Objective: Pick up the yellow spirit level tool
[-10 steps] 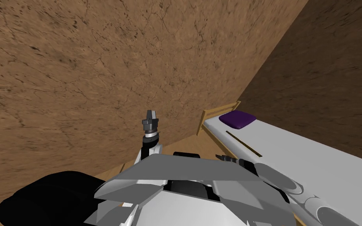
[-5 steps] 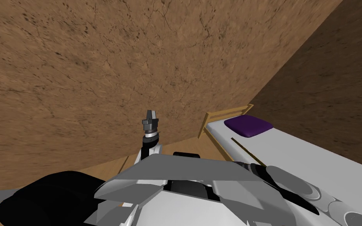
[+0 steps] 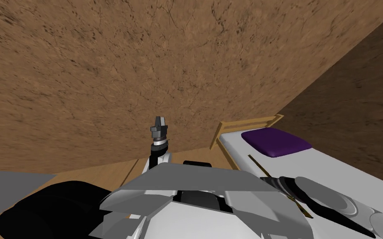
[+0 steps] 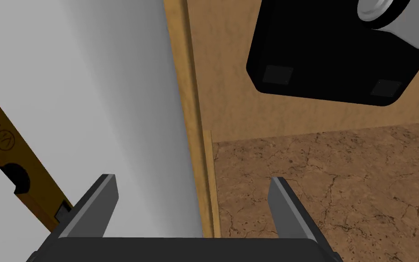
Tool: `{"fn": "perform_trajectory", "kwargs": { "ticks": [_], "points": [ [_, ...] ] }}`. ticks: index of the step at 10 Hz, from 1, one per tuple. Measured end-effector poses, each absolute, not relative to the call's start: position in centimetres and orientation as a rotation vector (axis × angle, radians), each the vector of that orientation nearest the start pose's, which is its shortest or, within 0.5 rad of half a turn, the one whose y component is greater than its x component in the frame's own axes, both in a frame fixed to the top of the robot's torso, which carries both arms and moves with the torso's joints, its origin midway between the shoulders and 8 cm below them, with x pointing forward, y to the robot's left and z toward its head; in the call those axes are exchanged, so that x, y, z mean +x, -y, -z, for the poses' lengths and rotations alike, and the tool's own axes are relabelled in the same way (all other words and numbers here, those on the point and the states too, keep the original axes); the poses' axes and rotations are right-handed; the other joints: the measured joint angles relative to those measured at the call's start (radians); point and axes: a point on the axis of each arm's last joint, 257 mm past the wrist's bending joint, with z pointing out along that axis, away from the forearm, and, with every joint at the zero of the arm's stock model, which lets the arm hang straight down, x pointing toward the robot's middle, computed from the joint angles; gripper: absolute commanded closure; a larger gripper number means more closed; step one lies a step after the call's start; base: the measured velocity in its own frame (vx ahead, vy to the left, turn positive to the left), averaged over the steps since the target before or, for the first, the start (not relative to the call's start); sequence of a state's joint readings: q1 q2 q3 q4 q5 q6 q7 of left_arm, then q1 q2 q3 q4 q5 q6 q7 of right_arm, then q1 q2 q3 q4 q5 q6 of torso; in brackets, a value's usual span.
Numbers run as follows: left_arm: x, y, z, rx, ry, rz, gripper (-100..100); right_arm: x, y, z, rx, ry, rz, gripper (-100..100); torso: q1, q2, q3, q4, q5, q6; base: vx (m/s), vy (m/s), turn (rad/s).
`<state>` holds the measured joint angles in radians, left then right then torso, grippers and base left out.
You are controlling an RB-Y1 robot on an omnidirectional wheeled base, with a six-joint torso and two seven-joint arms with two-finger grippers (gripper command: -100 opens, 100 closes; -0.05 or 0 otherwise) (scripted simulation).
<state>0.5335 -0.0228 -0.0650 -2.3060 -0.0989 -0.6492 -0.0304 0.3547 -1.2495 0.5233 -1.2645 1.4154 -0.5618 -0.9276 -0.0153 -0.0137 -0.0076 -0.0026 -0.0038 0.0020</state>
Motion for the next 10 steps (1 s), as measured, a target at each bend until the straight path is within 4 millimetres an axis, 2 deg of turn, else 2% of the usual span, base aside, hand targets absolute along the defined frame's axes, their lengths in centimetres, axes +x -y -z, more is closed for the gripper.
{"fn": "perform_trajectory", "kwargs": {
  "ticks": [2,3,5,6,7,10],
  "points": [
    [31.4,-24.5,-5.1,-0.490,-0.558,1.299,0,10.5,57.6,47.4,-0.163,-3.060,0.007,-100,-0.003,-0.001,-0.001,0.000,-0.001,0.000,0.095,-0.241,0.247],
    [31.4,-24.5,-5.1,-0.490,-0.558,1.299,0,9.1,58.5,47.5,-0.176,-3.099,0.035,-100,-0.006,-0.001,-0.001,0.000,-0.001,0.000,0.062,-0.217,0.203],
    [31.4,-24.5,-5.1,-0.491,-0.558,1.299,0,6.2,58.5,48.2,-0.185,-3.164,0.043,-100,0.001,0.001,0.001,0.000,0.000,0.001,0.026,-0.100,0.069],
    [31.4,-24.5,-5.1,-0.491,-0.558,1.299,0,6.1,58.4,48.3,-0.183,-3.168,0.043,0,0.007,0.003,0.002,0.001,0.001,0.001,0.004,-0.014,0.000],
    [31.4,-24.5,-5.1,-0.491,-0.558,1.299,0,6.1,58.5,48.3,-0.184,-3.167,0.043,-100,0.011,0.004,0.002,0.001,0.002,0.001,0.000,-0.007,0.044],
    [31.4,-24.5,-5.1,-0.491,-0.558,1.299,0,5.0,58.4,49.8,-0.164,-3.156,0.051,-100,0.013,0.005,0.003,0.001,0.002,0.001,-0.004,-0.003,0.041]
  ]
}}
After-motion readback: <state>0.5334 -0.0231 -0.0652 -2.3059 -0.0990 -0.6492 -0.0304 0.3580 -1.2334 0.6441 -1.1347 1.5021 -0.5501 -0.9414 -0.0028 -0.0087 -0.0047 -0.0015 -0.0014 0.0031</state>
